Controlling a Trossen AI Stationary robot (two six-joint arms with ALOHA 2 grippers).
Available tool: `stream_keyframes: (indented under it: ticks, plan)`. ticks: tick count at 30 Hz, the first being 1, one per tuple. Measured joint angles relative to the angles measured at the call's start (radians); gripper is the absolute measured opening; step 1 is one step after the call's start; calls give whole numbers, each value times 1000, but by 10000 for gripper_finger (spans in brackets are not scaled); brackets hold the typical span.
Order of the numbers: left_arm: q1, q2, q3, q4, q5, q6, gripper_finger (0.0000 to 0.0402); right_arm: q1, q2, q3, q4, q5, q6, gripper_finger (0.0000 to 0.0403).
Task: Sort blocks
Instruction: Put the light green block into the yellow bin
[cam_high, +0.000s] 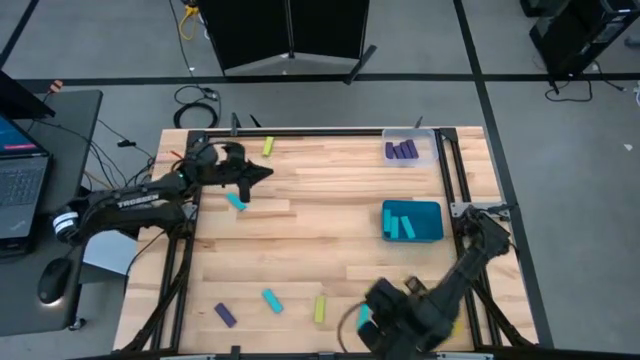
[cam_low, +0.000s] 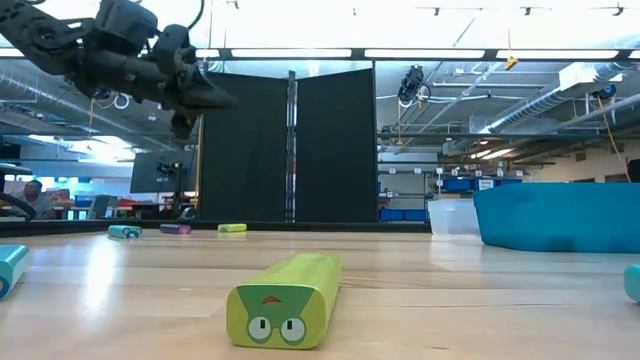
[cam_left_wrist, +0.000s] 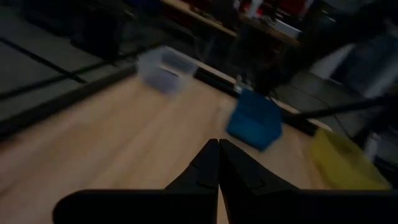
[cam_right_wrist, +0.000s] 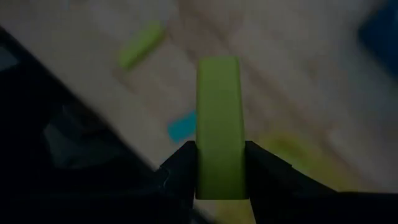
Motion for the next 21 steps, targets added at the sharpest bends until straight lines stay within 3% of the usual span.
stream_keyframes:
  ticks: [7, 13, 18, 21]
  plan:
    - [-99, 136, 0, 115, 116, 55, 14, 130, 0, -14, 1, -144, 331, 121]
    - [-226, 235, 0, 135, 143, 195, 15, 220, 0, -125, -1, -368, 571, 121]
    - [-343, 310, 4, 145, 131, 285, 26, 260, 0, -182, -2, -301, 651, 121]
    - [-417, 356, 22, 144, 111, 298, 45, 258, 0, -234, -2, -317, 661, 122]
